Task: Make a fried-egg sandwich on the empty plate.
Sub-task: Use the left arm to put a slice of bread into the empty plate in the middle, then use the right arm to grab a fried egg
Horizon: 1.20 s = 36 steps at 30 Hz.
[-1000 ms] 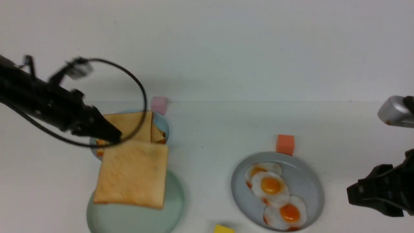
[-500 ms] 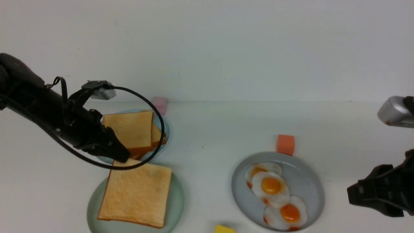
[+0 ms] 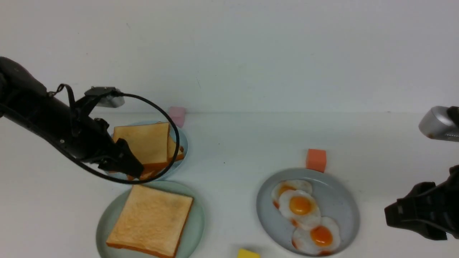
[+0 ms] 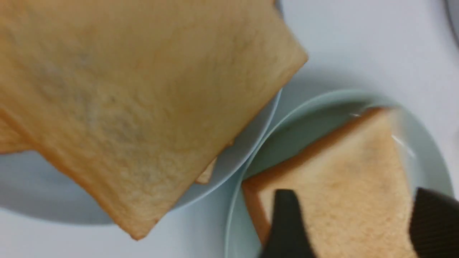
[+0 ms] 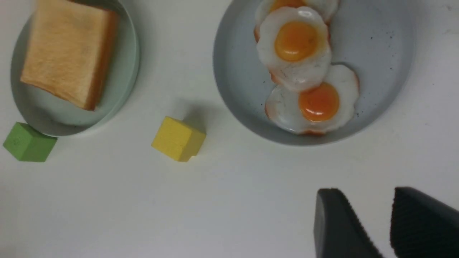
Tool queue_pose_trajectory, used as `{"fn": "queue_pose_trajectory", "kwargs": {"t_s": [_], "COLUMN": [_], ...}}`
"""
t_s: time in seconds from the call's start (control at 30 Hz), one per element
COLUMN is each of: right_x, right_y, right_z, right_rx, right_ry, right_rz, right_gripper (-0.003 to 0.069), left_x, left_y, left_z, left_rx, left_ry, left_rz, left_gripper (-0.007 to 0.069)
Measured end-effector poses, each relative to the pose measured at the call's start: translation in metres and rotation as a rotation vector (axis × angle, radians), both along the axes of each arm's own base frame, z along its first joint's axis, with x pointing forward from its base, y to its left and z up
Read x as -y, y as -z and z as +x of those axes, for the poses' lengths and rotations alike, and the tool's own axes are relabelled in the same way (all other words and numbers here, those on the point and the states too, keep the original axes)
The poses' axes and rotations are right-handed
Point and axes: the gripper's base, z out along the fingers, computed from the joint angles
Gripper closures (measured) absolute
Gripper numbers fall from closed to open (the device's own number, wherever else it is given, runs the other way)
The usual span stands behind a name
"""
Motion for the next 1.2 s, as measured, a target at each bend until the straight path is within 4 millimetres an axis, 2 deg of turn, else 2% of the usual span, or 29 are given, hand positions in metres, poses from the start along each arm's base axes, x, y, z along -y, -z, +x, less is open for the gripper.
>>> {"fn": "queue_pose_trajectory", "kwargs": {"t_s": [0.07,0.1,0.17,0.27,0.3,0.33,0.4,0.47,0.53,0.6,0.67,0.73,0.83,0.97,1.03,1.2], "right_x": [-0.001,-0.002,-0.004,-0.009,-0.010,-0.011,-0.015,-0.019,-0.023,-0.029,-0.030,-0.029,-0.018,0.004,0.014,0.018], "right_y": [0.000,0.000,0.000,0.001,0.001,0.001,0.003,0.006,0.011,0.021,0.026,0.042,0.062,0.083,0.092,0.108], "right_z": [0.004,0.005,0.012,0.028,0.030,0.036,0.046,0.056,0.066,0.082,0.088,0.104,0.121,0.140,0.148,0.164], "right_rx": [-0.008,-0.009,-0.011,0.016,0.022,0.037,0.038,0.017,-0.006,-0.033,-0.043,-0.088,-0.155,-0.216,-0.227,-0.185], "right_ry": [0.002,0.002,0.005,0.019,0.021,0.022,0.020,0.017,0.009,-0.017,-0.029,-0.033,-0.011,-0.005,-0.018,-0.060], "right_rz": [-0.005,-0.005,-0.008,-0.003,-0.001,-0.003,-0.010,-0.021,-0.035,-0.066,-0.080,-0.095,-0.068,0.035,0.099,0.241], "right_gripper": [0.0372,0.0370,0.0351,0.0334,0.0333,0.0332,0.0330,0.0330,0.0330,0.0330,0.0330,0.0330,0.0330,0.0330,0.0330,0.0330], "left_x": [0.000,0.000,0.001,0.004,0.004,0.007,0.014,0.025,0.038,0.058,0.068,0.085,0.097,0.104,0.104,0.097], "left_y": [-0.014,-0.016,-0.034,-0.072,-0.077,-0.093,-0.124,-0.144,-0.158,-0.167,-0.168,-0.159,-0.137,-0.114,-0.108,-0.093], "left_z": [-0.004,-0.005,-0.011,-0.030,-0.033,-0.043,-0.066,-0.085,-0.102,-0.122,-0.132,-0.148,-0.164,-0.189,-0.203,-0.222], "left_rx": [0.036,0.039,0.068,0.114,0.126,0.146,0.214,0.267,0.307,0.336,0.339,0.293,0.199,0.139,0.153,0.240], "left_ry": [-0.001,-0.002,-0.010,-0.023,-0.023,-0.014,0.015,0.055,0.100,0.163,0.195,0.239,0.261,0.291,0.297,0.237], "left_rz": [0.003,0.004,0.002,-0.023,-0.028,-0.049,-0.076,-0.076,-0.067,-0.049,-0.035,-0.003,0.052,0.067,0.059,0.021], "left_gripper": [0.0082,0.0082,0.0062,0.0061,0.0062,0.0067,0.0088,0.0118,0.0154,0.0223,0.0270,0.0377,0.0510,0.0638,0.0638,0.0638]}}
